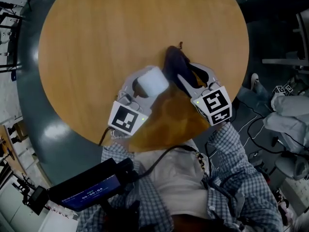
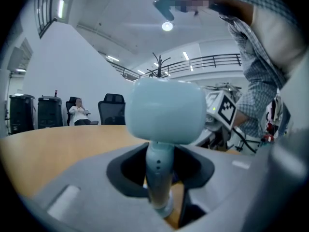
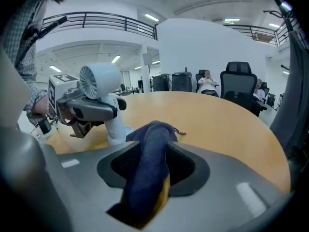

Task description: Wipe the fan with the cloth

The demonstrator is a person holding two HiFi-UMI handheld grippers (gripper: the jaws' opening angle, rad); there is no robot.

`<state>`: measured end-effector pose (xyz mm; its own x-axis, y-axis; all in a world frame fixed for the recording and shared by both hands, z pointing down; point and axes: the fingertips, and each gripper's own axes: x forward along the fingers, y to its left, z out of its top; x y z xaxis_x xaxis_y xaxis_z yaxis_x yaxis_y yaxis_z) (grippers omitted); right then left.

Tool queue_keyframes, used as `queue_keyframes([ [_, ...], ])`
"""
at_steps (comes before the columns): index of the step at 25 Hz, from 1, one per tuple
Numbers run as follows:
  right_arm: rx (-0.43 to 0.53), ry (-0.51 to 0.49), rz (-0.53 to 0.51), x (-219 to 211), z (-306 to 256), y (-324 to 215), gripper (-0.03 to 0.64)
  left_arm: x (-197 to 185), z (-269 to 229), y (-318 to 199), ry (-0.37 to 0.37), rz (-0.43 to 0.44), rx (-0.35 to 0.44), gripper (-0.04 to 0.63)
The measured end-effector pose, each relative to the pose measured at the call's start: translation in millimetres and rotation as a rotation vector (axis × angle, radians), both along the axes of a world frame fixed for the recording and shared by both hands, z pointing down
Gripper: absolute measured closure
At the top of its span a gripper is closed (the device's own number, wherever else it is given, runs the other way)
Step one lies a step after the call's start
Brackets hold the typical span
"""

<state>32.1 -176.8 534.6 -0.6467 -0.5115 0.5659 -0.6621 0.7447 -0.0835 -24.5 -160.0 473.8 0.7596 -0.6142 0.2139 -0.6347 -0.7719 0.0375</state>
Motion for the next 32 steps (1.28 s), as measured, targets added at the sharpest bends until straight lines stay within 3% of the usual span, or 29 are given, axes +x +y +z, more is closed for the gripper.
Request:
queue_keyframes([
  [3, -0.004, 0.028, 0.003, -9, 8, -2, 0.465, -1, -4, 0, 0.0, 0.0, 0.014, 0.462],
  [5, 0.009, 0.033, 0.003, -11, 8, -3, 0.505, -4, -7, -1, 0.004, -0.004, 0.02, 0.462],
  [13, 0.056, -0.056, 0.05, 11, -13, -11, 0.526, 1, -8, -6, 0.052, -0.046, -0.003, 0.462],
  [18, 0.121, -0.107, 0.046, 8, -48, -25, 0.526, -7, -18, -16, 0.024, -0.063, 0.031, 0.462],
  [21, 0.173, -0.14, 0.037, 9, -98, -20, 0.526, -6, -45, -7, 0.016, -0.074, 0.047, 0.462],
  [25, 0.294, -0.193, 0.004, -2, -232, 8, 0.526, -9, -123, 21, 0.023, -0.084, 0.054, 0.462],
  [29, 0.413, -0.285, -0.08, -27, -291, 12, 0.526, -15, -118, 4, 0.032, -0.109, 0.108, 0.462],
  [32, 0.468, -0.295, -0.174, -59, -315, 29, 0.527, -21, -117, -4, 0.037, -0.123, 0.126, 0.462],
])
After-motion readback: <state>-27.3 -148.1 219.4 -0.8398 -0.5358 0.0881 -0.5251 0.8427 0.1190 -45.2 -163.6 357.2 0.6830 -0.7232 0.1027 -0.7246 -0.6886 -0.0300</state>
